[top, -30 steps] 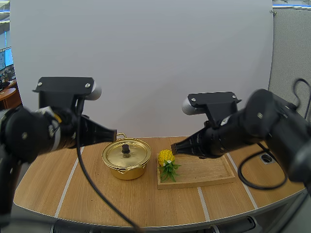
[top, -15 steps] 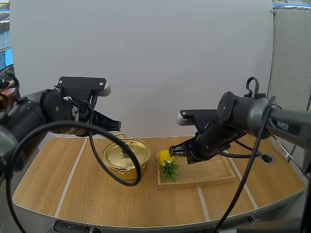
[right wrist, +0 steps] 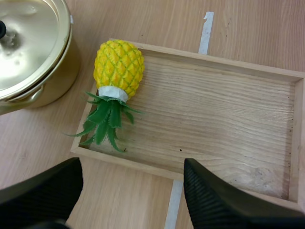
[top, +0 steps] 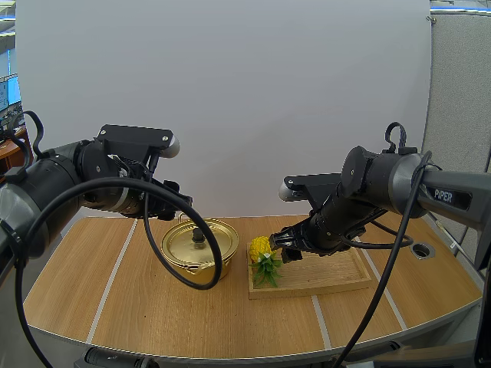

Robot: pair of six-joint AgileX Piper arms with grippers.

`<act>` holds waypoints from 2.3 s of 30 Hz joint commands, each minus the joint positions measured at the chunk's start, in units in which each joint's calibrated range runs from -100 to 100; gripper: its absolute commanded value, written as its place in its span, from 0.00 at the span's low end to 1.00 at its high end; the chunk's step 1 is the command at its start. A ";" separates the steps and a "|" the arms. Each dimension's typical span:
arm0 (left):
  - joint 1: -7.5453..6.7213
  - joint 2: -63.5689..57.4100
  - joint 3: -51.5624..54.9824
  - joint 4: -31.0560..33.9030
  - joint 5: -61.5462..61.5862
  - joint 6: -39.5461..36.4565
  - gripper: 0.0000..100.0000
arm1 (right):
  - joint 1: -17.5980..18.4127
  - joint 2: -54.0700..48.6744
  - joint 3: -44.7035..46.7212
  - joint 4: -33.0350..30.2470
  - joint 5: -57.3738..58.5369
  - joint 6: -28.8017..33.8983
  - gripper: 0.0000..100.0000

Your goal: Open the pot, put the pineapple inside, and close it

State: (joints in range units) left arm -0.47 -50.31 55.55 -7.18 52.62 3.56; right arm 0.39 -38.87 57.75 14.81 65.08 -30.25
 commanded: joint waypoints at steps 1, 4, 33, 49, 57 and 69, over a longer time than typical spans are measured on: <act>0.07 0.18 -0.20 -0.23 -0.12 2.76 1.00 | 0.08 -0.12 -0.35 0.56 -0.40 -0.27 1.00; 0.07 0.18 -0.20 -0.68 -1.25 6.19 1.00 | 0.08 -0.12 -0.35 0.67 -0.40 -0.27 1.00; 0.00 37.64 -20.89 -12.44 9.97 24.23 1.00 | 0.08 -0.66 -0.35 0.68 -0.40 -0.27 1.00; -3.28 41.66 -21.95 -11.29 9.70 24.61 1.00 | 0.08 -0.66 -0.35 0.68 -0.40 -0.27 1.00; -3.28 46.16 -21.95 -11.39 8.49 24.61 1.00 | 0.08 -0.66 -0.35 0.68 -0.40 -0.27 1.00; -3.28 51.08 -21.95 -10.78 5.25 24.61 1.00 | 0.08 -0.66 -0.35 0.68 -0.40 -0.27 1.00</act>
State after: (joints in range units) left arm -3.56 0.33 34.11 -18.10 59.62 28.00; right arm 0.39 -38.87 57.75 15.42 64.91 -30.25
